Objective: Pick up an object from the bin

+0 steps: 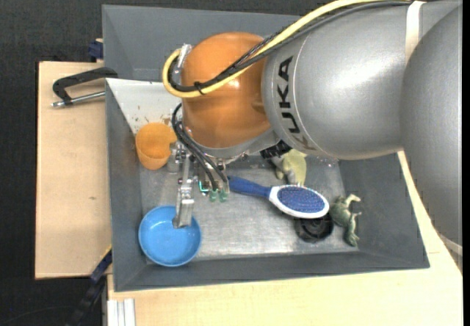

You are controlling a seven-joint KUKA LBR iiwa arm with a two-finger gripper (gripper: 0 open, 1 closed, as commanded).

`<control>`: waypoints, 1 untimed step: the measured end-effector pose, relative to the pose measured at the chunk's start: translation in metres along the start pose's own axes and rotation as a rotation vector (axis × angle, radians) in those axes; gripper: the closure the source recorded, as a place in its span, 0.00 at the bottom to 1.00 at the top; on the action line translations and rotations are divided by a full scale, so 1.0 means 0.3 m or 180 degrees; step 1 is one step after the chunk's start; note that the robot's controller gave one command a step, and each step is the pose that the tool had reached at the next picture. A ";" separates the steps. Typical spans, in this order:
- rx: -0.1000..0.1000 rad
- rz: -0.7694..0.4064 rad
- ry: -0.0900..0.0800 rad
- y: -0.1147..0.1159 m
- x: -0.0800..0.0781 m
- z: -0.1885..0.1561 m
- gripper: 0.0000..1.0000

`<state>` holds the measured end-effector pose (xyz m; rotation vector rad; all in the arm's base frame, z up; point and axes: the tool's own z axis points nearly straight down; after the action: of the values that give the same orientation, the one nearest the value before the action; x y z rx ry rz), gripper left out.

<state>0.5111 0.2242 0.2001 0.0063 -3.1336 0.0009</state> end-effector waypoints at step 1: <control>0.0001 -0.0894 -0.0019 -0.040 0.060 0.440 0.00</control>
Offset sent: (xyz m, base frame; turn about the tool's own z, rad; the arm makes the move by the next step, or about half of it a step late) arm -0.0186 -0.0129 -0.1301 -0.2804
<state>0.4922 0.2120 0.0684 0.4456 -3.1079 -0.0004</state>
